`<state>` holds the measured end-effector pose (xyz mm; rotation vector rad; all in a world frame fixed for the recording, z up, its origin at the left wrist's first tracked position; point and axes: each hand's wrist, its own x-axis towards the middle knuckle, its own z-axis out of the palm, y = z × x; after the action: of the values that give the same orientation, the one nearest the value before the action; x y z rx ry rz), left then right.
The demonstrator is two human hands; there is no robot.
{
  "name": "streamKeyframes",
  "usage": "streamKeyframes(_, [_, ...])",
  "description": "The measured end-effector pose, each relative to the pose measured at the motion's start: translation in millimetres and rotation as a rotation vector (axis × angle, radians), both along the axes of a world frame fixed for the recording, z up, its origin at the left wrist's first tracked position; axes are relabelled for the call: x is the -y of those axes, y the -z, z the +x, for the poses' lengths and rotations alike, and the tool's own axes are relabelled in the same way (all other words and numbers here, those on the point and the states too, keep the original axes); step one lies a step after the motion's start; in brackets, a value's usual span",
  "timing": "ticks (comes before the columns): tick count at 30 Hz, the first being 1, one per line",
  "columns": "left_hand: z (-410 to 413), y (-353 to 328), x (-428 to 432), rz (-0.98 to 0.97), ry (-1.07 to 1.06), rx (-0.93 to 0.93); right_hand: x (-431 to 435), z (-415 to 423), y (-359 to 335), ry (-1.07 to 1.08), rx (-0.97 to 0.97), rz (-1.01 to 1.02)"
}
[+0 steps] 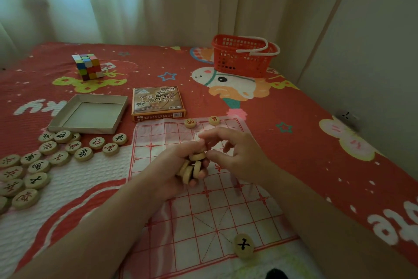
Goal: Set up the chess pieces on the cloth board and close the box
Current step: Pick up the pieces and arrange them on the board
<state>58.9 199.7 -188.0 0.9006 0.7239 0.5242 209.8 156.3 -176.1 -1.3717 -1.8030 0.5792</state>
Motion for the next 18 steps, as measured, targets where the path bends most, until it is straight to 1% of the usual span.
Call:
streamKeyframes(5, [-1.0, -2.4, 1.8, 0.129, 0.044, 0.001, -1.4, 1.5, -0.2, -0.032, -0.103, -0.035])
streamKeyframes(9, [-2.8, -3.3, 1.5, 0.165, 0.058, 0.005, -2.4, 4.5, 1.2, -0.055, -0.095, 0.02])
streamKeyframes(13, [-5.7, -3.2, 1.4, 0.162, 0.088, 0.047, -0.7, 5.4, 3.8, -0.071, -0.047, 0.16])
streamKeyframes(18, [-7.6, -5.2, 0.1, 0.111, 0.102, 0.084, 0.1, 7.6, -1.0, -0.059, -0.031, 0.203])
